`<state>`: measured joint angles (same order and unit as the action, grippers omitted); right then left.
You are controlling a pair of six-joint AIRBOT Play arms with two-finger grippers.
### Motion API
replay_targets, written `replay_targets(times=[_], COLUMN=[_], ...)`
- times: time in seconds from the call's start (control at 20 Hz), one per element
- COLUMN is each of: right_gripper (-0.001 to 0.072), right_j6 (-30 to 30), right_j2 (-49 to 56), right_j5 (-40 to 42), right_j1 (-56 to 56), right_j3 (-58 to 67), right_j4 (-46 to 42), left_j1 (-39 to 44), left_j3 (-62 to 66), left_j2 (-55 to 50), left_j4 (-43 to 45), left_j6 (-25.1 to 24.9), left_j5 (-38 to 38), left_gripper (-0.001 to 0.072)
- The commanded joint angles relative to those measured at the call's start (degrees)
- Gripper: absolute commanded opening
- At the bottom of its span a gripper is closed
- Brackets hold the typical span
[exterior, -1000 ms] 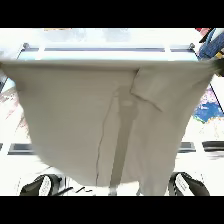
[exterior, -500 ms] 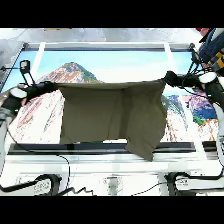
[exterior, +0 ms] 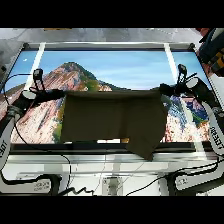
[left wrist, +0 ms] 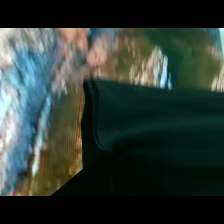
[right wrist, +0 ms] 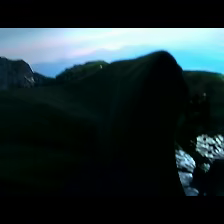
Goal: Fold the clothes and pants, and hang the long-sleeved shirts on hangers.
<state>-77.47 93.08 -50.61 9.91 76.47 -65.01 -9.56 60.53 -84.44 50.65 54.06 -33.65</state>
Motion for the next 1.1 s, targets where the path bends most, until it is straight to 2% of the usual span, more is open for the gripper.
replay_targets(times=[0.0, 0.05, 0.2, 0.25, 0.3, 0.35, 0.4, 0.45, 0.5, 0.7, 0.8, 0.9, 1.05], right_gripper=[0.0012, 0.0013, 0.0014, 0.0051, 0.0257, 0.0462, 0.0484, 0.0484, 0.0483, 0.0458, 0.0398, 0.0398, 0.0398], right_j6=[-1.73, -2.08, -3.1, -3.74, -4.48, -4.48, -4.5, -4.5, -4.42, -2.47, 0.7, 3.08, 7.39], right_j2=[0.35, 0.44, 0.52, 0.57, 0.57, 0.48, 0.26, 0.04, -0.33, -4.37, -6.01, -8.55, -13.9], right_j5=[-13.57, -15.93, -16.68, -16.35, -15.78, -15.43, -15.39, -16.09, -17.44, -26.71, -34.23, -39.1, -39.69], right_j1=[1.73, 1.97, 1.81, 1.84, 1.84, 1.84, 1.92, 1.97, 2.16, 5.4, 8.55, 12.17, 16.28], right_j3=[0.0, -0.13, -1.73, -2.14, -2.21, -2.19, -2.1, -1.75, -1.29, -1.22, -2.56, -7.91, -21.81], right_j4=[-4.79, -4.76, -3.87, -3.39, -3.48, -3.5, -3.96, -4.85, -6.1, -12.35, -12.74, -12.0, -6.49], left_j1=[-3.37, -3.78, -3.37, -3.1, -2.91, -2.64, -2.67, -2.67, -2.71, -4.9, -6.73, -8.63, -10.6], left_j3=[0.0, -0.02, -0.02, -0.02, 0.0, 0.0, 0.09, 0.28, 0.74, 4.46, 4.83, 4.83, 4.83], left_j2=[-0.24, -0.44, -1.33, -1.77, -2.12, -2.23, -2.1, -1.75, -1.11, 5.22, 10.93, 16.79, 23.85], left_j4=[12.92, 13.84, 11.08, 9.07, 7.72, 7.06, 7.15, 7.15, 7.26, 11.47, 13.88, 14.91, 14.91], left_j6=[8.83, 8.79, 8.79, 8.74, 8.74, 8.74, 8.74, 8.74, 8.74, 8.59, 8.59, 8.59, 8.61], left_j5=[-17.03, -19.56, -20.39, -20.33, -20.13, -20.15, -20.24, -20.87, -22.16, -30.84, -32.44, -32.94, -33.07], left_gripper=[0.0014, 0.0015, 0.0016, 0.0016, 0.0036, 0.0168, 0.0431, 0.0658, 0.0692, 0.0691, 0.0691, 0.0691, 0.069])
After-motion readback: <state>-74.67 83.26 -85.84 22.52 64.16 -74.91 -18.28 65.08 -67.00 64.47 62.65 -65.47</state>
